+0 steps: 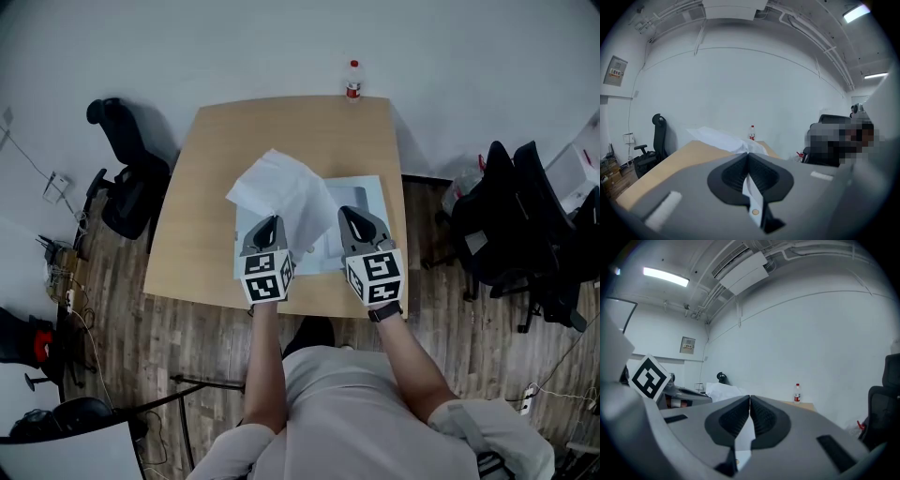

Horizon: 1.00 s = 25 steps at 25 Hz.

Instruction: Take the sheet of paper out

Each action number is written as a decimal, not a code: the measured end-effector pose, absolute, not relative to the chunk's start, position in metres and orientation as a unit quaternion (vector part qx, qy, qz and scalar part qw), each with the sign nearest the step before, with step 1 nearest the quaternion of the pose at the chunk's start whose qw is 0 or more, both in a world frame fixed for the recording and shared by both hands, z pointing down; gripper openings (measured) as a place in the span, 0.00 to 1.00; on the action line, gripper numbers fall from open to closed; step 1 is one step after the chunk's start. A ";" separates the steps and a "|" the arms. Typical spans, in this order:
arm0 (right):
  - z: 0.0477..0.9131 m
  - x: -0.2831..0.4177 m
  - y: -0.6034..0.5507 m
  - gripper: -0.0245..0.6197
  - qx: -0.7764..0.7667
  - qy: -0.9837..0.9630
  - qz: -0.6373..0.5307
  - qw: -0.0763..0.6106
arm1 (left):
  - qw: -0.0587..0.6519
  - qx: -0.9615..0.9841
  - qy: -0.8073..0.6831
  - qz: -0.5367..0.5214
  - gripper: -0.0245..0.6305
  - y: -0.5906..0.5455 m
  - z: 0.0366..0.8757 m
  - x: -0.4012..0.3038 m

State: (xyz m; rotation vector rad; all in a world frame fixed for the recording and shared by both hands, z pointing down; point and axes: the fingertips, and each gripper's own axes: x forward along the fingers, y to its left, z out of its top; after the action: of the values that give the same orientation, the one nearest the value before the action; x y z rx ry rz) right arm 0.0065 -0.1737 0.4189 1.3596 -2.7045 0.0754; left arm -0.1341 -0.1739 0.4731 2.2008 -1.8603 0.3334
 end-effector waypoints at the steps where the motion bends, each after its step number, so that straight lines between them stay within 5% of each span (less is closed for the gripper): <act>1: 0.418 0.007 -0.172 0.06 0.448 -0.892 0.024 0.056 | 0.115 0.754 -0.637 0.110 0.05 -0.172 0.468 -0.132; 25: 0.393 0.047 -0.152 0.06 0.476 -0.879 -0.010 0.036 | 0.033 0.787 -0.615 0.045 0.05 -0.149 0.401 -0.079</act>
State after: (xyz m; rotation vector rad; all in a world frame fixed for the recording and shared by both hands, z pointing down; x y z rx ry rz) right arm 0.0473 -0.1523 0.3931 1.4603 -2.6990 -0.0299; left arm -0.0793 -0.1490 0.4013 2.4211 -1.8915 0.1389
